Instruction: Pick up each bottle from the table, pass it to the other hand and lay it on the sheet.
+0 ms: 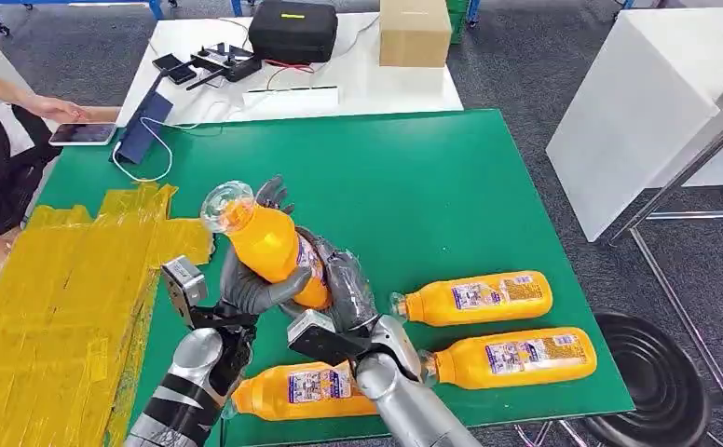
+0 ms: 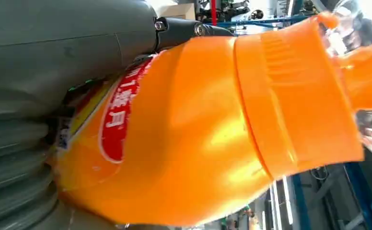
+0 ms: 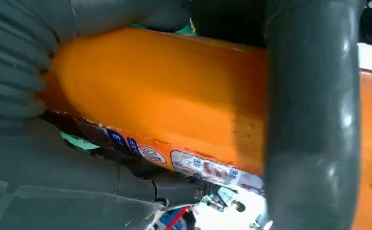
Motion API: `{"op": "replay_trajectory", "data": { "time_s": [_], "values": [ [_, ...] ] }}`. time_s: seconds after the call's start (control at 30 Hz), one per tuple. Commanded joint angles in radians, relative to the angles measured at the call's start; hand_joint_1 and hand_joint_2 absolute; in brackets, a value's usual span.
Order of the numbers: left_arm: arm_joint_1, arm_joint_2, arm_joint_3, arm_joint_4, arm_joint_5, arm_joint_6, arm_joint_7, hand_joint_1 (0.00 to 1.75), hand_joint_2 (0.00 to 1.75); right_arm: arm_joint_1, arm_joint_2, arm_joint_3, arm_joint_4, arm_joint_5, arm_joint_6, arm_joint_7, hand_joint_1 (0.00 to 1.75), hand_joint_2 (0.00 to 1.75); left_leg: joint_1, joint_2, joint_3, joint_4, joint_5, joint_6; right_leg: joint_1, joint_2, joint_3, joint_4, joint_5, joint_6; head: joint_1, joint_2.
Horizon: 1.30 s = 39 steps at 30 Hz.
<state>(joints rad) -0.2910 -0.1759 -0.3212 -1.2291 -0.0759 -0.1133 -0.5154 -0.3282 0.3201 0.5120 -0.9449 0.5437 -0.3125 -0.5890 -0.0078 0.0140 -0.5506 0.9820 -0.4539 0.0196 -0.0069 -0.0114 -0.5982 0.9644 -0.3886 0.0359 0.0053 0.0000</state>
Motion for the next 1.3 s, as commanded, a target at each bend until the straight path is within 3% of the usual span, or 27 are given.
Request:
{"op": "replay_trajectory", "data": {
  "time_s": [0.03, 0.5, 0.53, 0.57, 1.1, 1.13, 1.17, 1.23, 1.3],
  "values": [
    [-0.050, -0.001, 0.011, 0.054, 0.056, -0.008, 0.003, 0.03, 1.75, -0.039, -0.022, 0.174, 0.106, 0.053, -0.052, 0.022, 1.75, 1.75, 0.001, -0.001, 0.002, 0.000, -0.001, -0.001, 0.001, 0.001, 0.003, -0.001, -0.001, 0.000, 0.000, 0.000],
    [-0.048, -0.003, 0.017, 0.052, 0.063, -0.004, 0.003, 0.10, 1.75, -0.041, -0.026, 0.173, 0.105, 0.050, -0.052, 0.021, 1.75, 1.75, 0.002, -0.002, 0.004, 0.000, -0.002, -0.002, 0.002, 0.000, 0.005, -0.001, -0.002, -0.001, 0.000, 0.000],
    [-0.046, -0.005, 0.022, 0.049, 0.069, 0.000, 0.003, 1.59, 1.75, -0.040, -0.028, 0.173, 0.103, 0.047, -0.054, 0.024, 1.75, 1.75, 0.002, -0.002, 0.003, 0.000, -0.001, -0.002, 0.001, -0.001, 0.004, -0.001, -0.001, -0.001, 0.000, 0.000],
    [-0.045, -0.005, 0.023, 0.047, 0.070, 0.001, 0.003, 1.75, 1.75, -0.040, -0.029, 0.173, 0.102, 0.046, -0.055, 0.024, 1.75, 1.75, 0.002, -0.003, 0.004, 0.000, -0.002, -0.002, 0.002, -0.001, 0.005, -0.001, -0.002, -0.001, 0.000, 0.000],
    [-0.022, -0.024, 0.043, -0.032, 0.049, 0.130, -0.027, 1.75, 1.75, -0.015, -0.039, 0.134, 0.050, 0.006, -0.080, 0.034, 1.75, 1.75, 0.001, -0.003, 0.001, 0.000, 0.000, -0.001, 0.001, -0.002, 0.002, -0.001, -0.001, 0.000, 0.000, 0.000],
    [-0.021, -0.027, 0.045, -0.037, 0.044, 0.146, -0.029, 1.75, 1.75, -0.011, -0.037, 0.127, 0.041, 0.002, -0.089, 0.033, 1.48, 1.75, 0.001, -0.004, 0.002, 0.000, -0.001, -0.002, 0.001, -0.002, 0.003, -0.001, -0.001, -0.001, 0.000, 0.000],
    [-0.018, -0.026, 0.045, -0.047, 0.042, 0.157, -0.030, 1.75, 1.75, -0.004, -0.037, 0.120, 0.022, -0.006, -0.093, 0.031, 0.03, 1.75, 0.002, -0.004, 0.003, 0.001, -0.002, -0.002, 0.002, -0.002, 0.005, -0.001, -0.002, -0.001, 0.000, 0.000],
    [-0.015, -0.026, 0.050, -0.061, 0.011, 0.211, -0.041, 1.75, 1.75, 0.008, -0.037, 0.108, -0.011, -0.024, -0.095, 0.029, 0.00, 1.75, 0.003, -0.004, 0.004, 0.002, -0.002, -0.002, 0.002, -0.001, 0.005, 0.000, -0.003, -0.001, 0.000, 0.000],
    [-0.019, -0.024, 0.054, -0.078, -0.173, 0.435, -0.077, 1.75, 1.75, 0.027, -0.046, 0.108, -0.077, -0.036, -0.088, 0.027, 0.00, 1.75, 0.002, -0.004, 0.003, 0.001, -0.002, -0.002, 0.002, -0.002, 0.005, 0.000, -0.002, -0.001, 0.000, 0.000]
  ]
}}
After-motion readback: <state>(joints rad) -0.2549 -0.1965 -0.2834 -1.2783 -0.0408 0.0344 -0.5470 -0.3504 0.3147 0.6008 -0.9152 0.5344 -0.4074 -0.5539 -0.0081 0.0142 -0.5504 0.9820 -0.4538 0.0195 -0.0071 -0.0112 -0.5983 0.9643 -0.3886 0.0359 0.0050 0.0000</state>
